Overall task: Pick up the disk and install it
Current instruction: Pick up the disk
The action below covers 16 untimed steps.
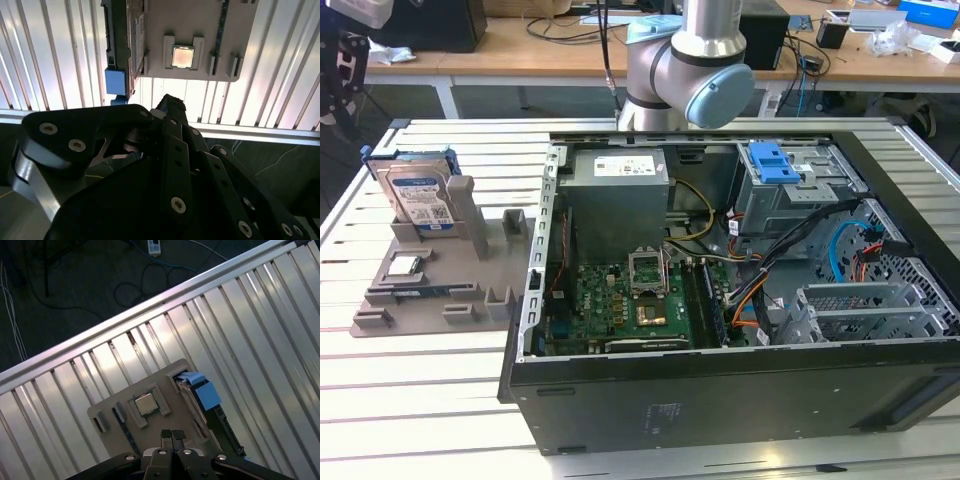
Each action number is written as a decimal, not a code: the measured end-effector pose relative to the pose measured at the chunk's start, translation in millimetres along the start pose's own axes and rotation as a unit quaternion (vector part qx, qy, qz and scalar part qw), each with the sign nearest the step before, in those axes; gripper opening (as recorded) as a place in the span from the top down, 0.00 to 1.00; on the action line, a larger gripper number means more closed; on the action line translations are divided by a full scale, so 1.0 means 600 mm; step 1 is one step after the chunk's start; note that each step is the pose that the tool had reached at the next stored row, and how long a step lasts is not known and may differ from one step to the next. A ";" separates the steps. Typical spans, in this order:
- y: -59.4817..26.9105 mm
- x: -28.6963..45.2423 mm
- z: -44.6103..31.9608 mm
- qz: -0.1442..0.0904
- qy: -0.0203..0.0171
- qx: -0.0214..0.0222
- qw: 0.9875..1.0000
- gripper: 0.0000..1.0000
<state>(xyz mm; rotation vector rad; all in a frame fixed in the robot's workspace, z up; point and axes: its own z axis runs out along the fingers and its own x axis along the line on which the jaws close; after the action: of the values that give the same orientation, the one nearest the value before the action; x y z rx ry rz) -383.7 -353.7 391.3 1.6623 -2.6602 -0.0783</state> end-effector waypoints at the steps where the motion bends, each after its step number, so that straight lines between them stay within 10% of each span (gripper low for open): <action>1: 0.000 0.000 0.000 -0.005 0.000 0.000 1.000 0.90; 11: 0.000 0.000 0.000 -0.070 0.003 -0.002 0.998 0.90; 16: 0.000 0.000 0.000 -0.109 0.005 -0.003 0.994 0.90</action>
<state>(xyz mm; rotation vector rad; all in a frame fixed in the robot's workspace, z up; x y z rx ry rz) -383.7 -353.7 391.3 1.9390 -2.4589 -0.0771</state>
